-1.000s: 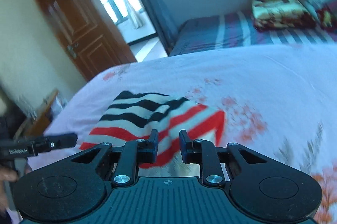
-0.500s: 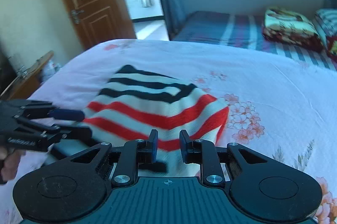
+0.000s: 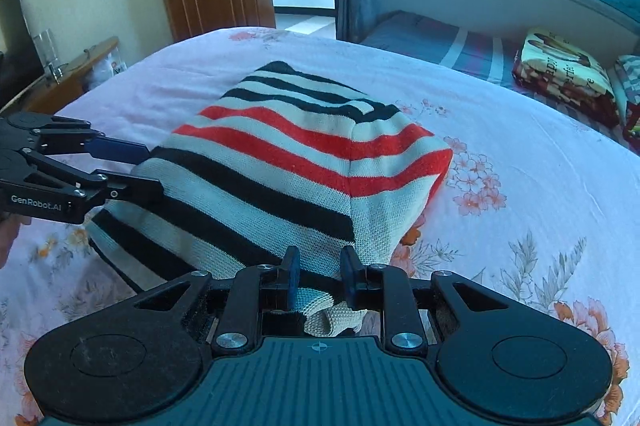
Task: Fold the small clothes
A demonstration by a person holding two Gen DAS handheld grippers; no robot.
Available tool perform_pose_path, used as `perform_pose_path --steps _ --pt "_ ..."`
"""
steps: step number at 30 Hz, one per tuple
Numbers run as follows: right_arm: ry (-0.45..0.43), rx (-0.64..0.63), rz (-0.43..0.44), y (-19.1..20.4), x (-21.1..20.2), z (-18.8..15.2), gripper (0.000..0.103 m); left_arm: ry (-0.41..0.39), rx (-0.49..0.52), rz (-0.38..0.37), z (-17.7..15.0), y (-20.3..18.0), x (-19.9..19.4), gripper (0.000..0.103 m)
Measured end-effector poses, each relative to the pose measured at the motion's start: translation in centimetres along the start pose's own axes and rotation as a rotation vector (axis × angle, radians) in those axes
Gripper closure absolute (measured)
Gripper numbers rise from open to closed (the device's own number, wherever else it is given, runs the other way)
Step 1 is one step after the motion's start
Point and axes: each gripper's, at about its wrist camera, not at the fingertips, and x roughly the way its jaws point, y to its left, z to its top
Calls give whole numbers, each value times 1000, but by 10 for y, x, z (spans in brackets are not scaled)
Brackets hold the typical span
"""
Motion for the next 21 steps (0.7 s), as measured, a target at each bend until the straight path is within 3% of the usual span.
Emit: perform_pose_path --steps 7,11,18,21 --pt "-54 21 18 -1 -25 1 80 -13 -79 43 -13 8 -21 52" --pt "-25 1 -5 -1 -20 -10 80 23 -139 62 -31 15 -19 51" --pt "-26 -14 -33 -3 -11 -23 80 20 -213 76 -43 19 -14 45" --pt "-14 60 4 -12 -18 -28 80 25 -244 85 -46 20 -16 44"
